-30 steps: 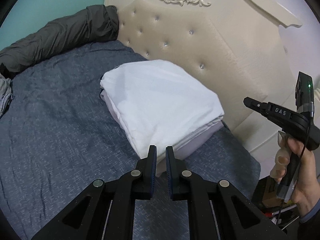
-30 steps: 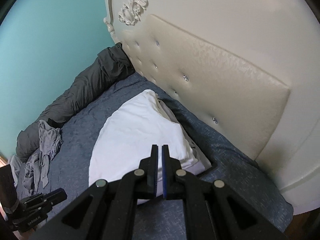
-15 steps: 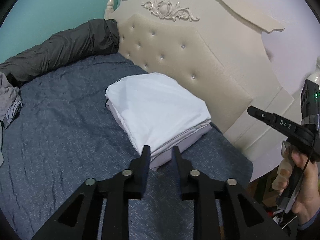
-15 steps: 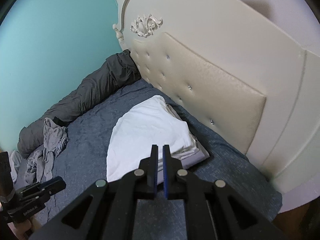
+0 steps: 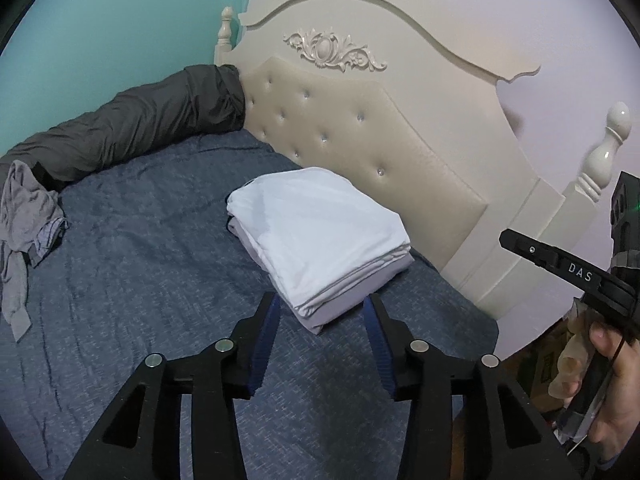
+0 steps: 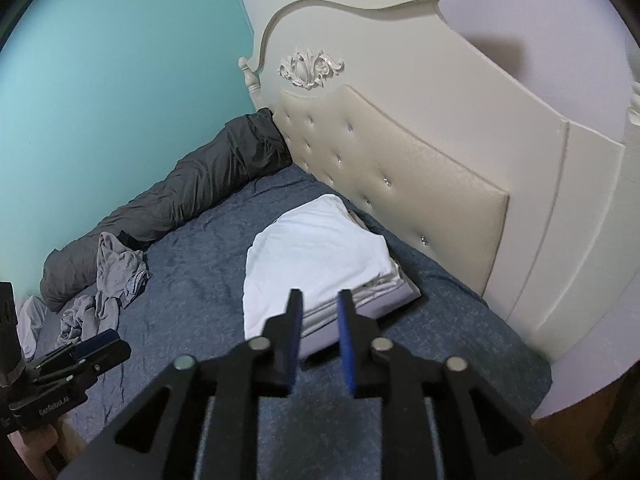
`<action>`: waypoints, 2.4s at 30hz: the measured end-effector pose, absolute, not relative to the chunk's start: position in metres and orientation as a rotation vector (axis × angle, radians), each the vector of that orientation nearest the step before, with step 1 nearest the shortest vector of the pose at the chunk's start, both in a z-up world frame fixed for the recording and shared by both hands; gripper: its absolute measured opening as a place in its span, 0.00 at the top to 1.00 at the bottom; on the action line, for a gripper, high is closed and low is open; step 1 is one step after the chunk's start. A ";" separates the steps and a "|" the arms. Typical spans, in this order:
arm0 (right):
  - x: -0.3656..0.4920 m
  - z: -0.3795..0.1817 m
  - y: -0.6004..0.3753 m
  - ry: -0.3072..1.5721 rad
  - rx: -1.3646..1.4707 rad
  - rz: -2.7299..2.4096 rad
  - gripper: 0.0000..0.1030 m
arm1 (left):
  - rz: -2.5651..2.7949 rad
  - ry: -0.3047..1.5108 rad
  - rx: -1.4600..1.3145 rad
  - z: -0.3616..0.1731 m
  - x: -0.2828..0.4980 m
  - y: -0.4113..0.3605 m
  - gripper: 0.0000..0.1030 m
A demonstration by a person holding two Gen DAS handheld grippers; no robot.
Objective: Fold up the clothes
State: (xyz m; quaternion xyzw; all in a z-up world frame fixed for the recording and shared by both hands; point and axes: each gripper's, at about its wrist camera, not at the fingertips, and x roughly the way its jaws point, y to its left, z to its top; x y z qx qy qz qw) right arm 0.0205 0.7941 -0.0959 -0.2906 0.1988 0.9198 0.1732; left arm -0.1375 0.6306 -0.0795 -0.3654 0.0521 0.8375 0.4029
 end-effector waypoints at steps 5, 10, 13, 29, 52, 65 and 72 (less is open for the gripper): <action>0.039 -0.089 0.774 0.534 -0.811 2.594 0.50 | 2.124 0.143 -0.892 -0.068 -0.124 0.613 0.46; 0.053 -0.086 0.753 0.546 -0.819 2.586 0.41 | 2.120 0.139 -0.879 -0.060 -0.112 0.596 0.37; 0.061 -0.083 0.740 0.542 -0.815 2.584 0.32 | 2.120 0.142 -0.865 -0.056 -0.104 0.586 0.31; 0.096 -0.074 0.683 0.488 -0.770 2.581 0.04 | 2.161 0.124 -0.807 -0.037 -0.081 0.540 0.00; 0.139 -0.065 0.610 0.443 -0.733 2.618 0.00 | 2.160 0.177 -0.778 -0.031 -0.040 0.489 0.00; 0.161 -0.082 0.587 0.445 -0.739 2.612 0.00 | 2.176 0.179 -0.739 -0.036 -0.023 0.463 0.00; 0.164 -0.089 0.582 0.424 -0.741 2.598 0.00 | 2.177 0.181 -0.734 -0.043 -0.017 0.456 0.00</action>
